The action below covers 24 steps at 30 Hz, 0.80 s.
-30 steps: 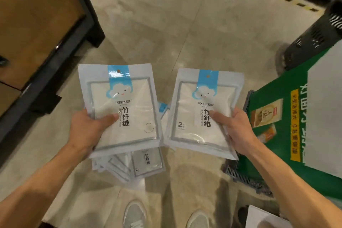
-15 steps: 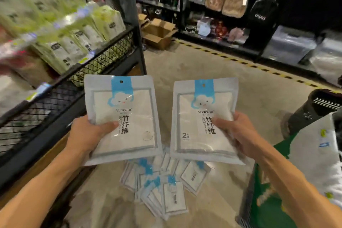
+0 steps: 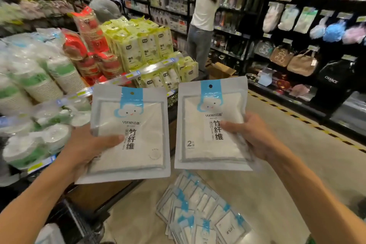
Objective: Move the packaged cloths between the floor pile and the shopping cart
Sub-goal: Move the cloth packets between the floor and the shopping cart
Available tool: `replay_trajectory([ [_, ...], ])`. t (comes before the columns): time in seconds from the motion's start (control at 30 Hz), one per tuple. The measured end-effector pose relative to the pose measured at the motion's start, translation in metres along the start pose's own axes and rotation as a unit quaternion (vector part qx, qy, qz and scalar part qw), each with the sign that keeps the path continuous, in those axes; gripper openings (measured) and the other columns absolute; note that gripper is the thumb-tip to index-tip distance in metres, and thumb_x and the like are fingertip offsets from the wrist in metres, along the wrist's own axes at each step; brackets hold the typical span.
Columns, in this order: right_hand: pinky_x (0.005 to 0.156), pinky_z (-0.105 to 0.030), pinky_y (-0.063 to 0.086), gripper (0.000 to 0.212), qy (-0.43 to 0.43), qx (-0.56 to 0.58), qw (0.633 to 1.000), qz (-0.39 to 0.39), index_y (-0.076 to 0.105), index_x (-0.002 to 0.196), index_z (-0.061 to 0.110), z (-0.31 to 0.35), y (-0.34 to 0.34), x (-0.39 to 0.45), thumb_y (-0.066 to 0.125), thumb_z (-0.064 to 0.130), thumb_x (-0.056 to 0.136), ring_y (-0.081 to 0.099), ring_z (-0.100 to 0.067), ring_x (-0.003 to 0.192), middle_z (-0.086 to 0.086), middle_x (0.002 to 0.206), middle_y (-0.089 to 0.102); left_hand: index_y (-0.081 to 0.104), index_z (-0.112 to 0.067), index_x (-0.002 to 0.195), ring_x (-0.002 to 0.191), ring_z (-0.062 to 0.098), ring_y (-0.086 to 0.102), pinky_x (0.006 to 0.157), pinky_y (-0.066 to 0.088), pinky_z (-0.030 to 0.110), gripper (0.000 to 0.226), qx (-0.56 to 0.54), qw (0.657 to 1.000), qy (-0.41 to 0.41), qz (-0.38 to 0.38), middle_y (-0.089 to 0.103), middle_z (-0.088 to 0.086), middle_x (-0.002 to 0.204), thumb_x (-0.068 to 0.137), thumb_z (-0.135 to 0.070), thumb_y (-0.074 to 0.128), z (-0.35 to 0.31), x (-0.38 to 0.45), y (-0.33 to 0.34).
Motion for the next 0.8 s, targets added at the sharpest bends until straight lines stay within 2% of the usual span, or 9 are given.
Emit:
replay_trajectory([
  [0.17,0.074,-0.040,0.066,0.031,-0.025,-0.008,0.997,0.077,0.071,0.111,0.004,0.028,0.060,0.004,0.079,0.005,0.082,0.078,-0.032,0.090,-0.016,0.100,0.080,0.076,-0.008,0.087,0.060,0.018,0.074,0.054,0.056,0.024,0.094,-0.016,0.998,-0.011,-0.056,0.078,0.009,0.077,0.008,-0.054,0.098,-0.003,-0.042,-0.069],
  [0.23,0.067,-0.037,0.065,0.030,-0.034,-0.006,0.993,0.111,0.072,0.111,0.002,0.032,0.084,0.004,0.078,0.002,0.082,0.079,-0.032,0.087,-0.017,0.099,0.080,0.077,-0.006,0.096,0.074,0.025,0.077,0.065,0.060,0.032,0.092,-0.024,0.996,-0.019,-0.083,0.079,0.011,0.085,0.018,-0.047,0.101,-0.003,-0.061,-0.090],
  [0.3,0.070,-0.038,0.065,0.037,-0.043,-0.010,0.988,0.146,0.073,0.112,0.001,0.032,0.105,0.001,0.082,0.008,0.076,0.078,-0.035,0.091,-0.018,0.100,0.079,0.076,-0.003,0.096,0.071,0.023,0.077,0.058,0.060,0.029,0.053,-0.034,0.992,-0.015,-0.118,0.079,0.012,0.085,0.051,-0.020,0.099,-0.006,-0.082,-0.105],
  [0.37,0.082,-0.048,0.064,0.057,-0.050,-0.023,0.983,0.176,0.075,0.110,0.002,0.031,0.123,-0.005,0.093,0.025,0.062,0.075,-0.042,0.100,-0.019,0.103,0.079,0.075,-0.004,0.092,0.067,0.019,0.076,0.057,0.058,0.030,0.035,-0.029,0.987,-0.019,-0.159,0.079,0.012,0.084,0.061,-0.007,0.092,-0.005,-0.104,-0.118],
  [0.47,0.096,-0.061,0.056,0.081,-0.061,-0.031,0.974,0.218,0.077,0.109,0.003,0.030,0.145,-0.014,0.101,0.042,0.042,0.070,-0.049,0.107,-0.023,0.107,0.077,0.077,-0.005,0.093,0.070,0.021,0.077,0.058,0.060,0.030,0.072,-0.028,0.979,-0.020,-0.201,0.079,0.011,0.085,0.030,-0.031,0.101,-0.003,-0.145,-0.129],
  [0.53,0.096,-0.061,0.056,0.066,-0.062,-0.035,0.966,0.247,0.076,0.111,0.002,0.029,0.155,-0.024,0.096,0.031,0.055,0.070,-0.049,0.105,-0.023,0.106,0.077,0.077,-0.006,0.098,0.079,0.027,0.077,0.070,0.061,0.036,0.099,-0.045,0.972,-0.024,-0.228,0.079,0.011,0.090,0.010,-0.047,0.099,0.003,-0.173,-0.137],
  [0.6,0.094,-0.057,0.059,0.044,-0.059,-0.034,0.960,0.272,0.074,0.112,0.000,0.028,0.163,-0.034,0.087,0.014,0.072,0.072,-0.048,0.102,-0.022,0.104,0.078,0.076,-0.007,0.103,0.089,0.032,0.077,0.082,0.059,0.041,0.098,-0.056,0.967,-0.022,-0.249,0.079,0.011,0.095,0.015,-0.043,0.101,0.008,-0.201,-0.140],
  [0.73,0.087,-0.048,0.062,0.025,-0.058,-0.035,0.946,0.317,0.074,0.111,0.001,0.020,0.178,-0.062,0.077,0.009,0.087,0.076,-0.039,0.095,-0.020,0.103,0.079,0.075,-0.012,0.104,0.079,0.020,0.077,0.057,0.058,0.024,0.093,-0.057,0.956,0.001,-0.289,0.080,0.005,0.092,0.020,-0.044,0.101,0.013,-0.261,-0.139],
  [0.8,0.086,-0.046,0.063,0.025,-0.041,-0.024,0.942,0.332,0.072,0.113,0.001,0.016,0.185,-0.077,0.074,0.014,0.092,0.077,-0.036,0.095,-0.017,0.103,0.079,0.074,-0.011,0.108,0.079,0.018,0.077,0.057,0.057,0.021,0.065,-0.055,0.952,-0.007,-0.300,0.080,0.006,0.095,0.050,-0.030,0.096,0.015,-0.289,-0.138],
])
Point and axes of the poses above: each hand's wrist, its own x-axis towards the middle knuckle, its own y-axis out of the palm, z = x × y, the point moved 4 cm from there along x, towards the middle knuckle
